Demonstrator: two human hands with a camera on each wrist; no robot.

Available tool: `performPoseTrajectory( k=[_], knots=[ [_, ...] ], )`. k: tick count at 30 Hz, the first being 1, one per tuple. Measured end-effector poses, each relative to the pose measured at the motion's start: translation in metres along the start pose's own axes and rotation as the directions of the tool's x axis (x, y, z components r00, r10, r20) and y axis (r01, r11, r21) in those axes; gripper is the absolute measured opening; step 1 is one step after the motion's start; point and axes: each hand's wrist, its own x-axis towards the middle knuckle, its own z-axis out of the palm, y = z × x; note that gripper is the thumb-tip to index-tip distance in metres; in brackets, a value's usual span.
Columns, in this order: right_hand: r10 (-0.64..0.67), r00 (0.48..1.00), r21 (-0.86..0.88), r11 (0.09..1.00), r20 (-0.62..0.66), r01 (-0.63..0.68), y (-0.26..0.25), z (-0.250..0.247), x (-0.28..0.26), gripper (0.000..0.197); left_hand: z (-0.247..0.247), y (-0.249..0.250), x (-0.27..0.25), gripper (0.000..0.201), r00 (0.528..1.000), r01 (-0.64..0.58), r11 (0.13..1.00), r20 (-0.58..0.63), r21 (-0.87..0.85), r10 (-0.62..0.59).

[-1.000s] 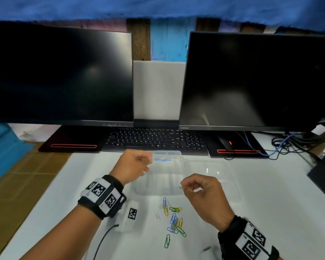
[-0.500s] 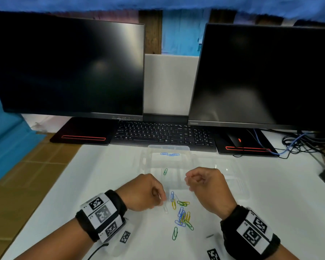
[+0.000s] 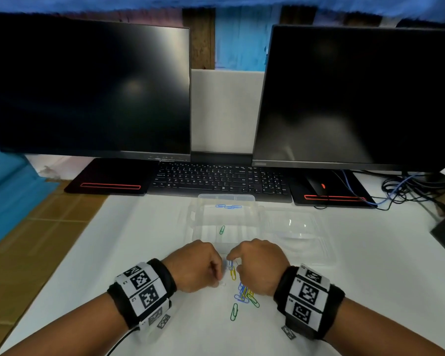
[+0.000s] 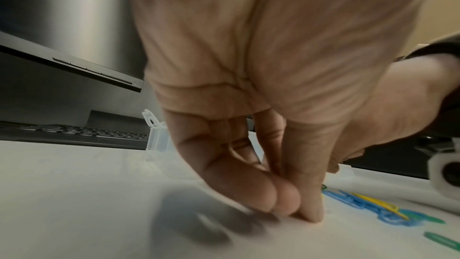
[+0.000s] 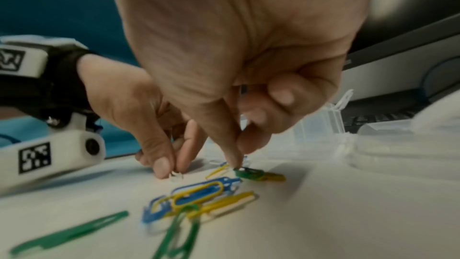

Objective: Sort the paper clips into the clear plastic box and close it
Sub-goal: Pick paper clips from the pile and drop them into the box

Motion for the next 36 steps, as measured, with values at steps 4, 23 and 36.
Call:
performPoseTrajectory(
  k=[4, 23, 36],
  knots=[
    [-0.040, 0.999, -0.135, 0.990, 0.016, 0.042, -0.007, -0.002, 0.008, 0.034, 0.002, 0.000, 0.000, 0.012, 1.000, -0.022, 0.998, -0.001, 0.051, 0.022],
    [0.192, 0.979, 0.867, 0.496, -0.068, -0.037, 0.012, -0.021, -0.032, 0.020, -0.006, 0.017, -0.010, 0.013, 0.965, -0.088, 0.583, -0.214, -0.808, -0.150],
    [0.371, 0.919, 0.886, 0.461, -0.136, -0.055, 0.035, -0.024, -0.051, 0.012, -0.026, 0.020, 0.019, 0.004, 0.904, -0.129, 0.638, -0.355, -0.759, -0.239]
  ],
)
